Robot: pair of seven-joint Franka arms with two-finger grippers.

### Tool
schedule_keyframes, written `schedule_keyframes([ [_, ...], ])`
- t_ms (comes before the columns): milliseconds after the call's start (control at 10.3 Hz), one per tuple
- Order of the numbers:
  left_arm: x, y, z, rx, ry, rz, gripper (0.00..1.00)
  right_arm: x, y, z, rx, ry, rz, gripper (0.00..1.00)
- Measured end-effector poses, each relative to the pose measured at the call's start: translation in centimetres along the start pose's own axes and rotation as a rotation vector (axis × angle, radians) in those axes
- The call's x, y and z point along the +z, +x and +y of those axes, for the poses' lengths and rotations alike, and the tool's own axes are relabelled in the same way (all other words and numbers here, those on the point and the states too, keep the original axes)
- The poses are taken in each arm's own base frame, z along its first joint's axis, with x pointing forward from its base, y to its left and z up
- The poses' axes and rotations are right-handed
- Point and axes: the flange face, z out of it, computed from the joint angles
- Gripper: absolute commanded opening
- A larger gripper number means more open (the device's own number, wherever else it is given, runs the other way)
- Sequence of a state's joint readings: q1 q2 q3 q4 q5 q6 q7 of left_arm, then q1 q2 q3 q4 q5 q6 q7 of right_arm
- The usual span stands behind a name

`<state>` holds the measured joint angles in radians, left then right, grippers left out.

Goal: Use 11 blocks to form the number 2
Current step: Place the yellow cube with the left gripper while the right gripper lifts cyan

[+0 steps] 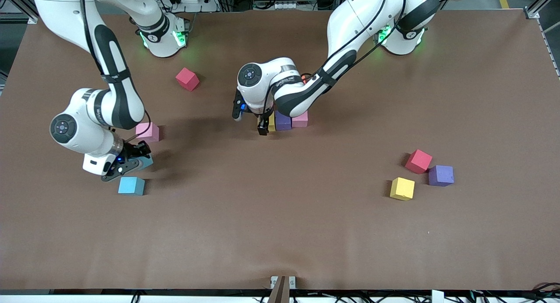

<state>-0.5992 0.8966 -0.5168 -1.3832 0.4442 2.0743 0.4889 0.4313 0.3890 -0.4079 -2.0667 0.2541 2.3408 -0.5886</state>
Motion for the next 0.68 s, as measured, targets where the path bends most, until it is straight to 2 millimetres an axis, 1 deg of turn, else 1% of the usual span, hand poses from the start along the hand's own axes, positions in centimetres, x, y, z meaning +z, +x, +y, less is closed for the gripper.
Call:
schedule_keyframes([
  [292,-1.4,-0.3,0.0,-0.011,-0.007,-0.014,1.0,0.1,1.3,-3.3,0.068,0.0,-0.007,0.0],
  [486,-3.4,-0.6,-0.1,-0.035,-0.023,-0.009,1.0,0.3,2.2,-6.1,0.119,0.001,-0.017,0.0],
  [681,-5.9,-2.2,-1.3,-0.075,-0.025,-0.02,1.0,0.4,2.9,-8.9,0.172,-0.001,-0.023,0.0],
])
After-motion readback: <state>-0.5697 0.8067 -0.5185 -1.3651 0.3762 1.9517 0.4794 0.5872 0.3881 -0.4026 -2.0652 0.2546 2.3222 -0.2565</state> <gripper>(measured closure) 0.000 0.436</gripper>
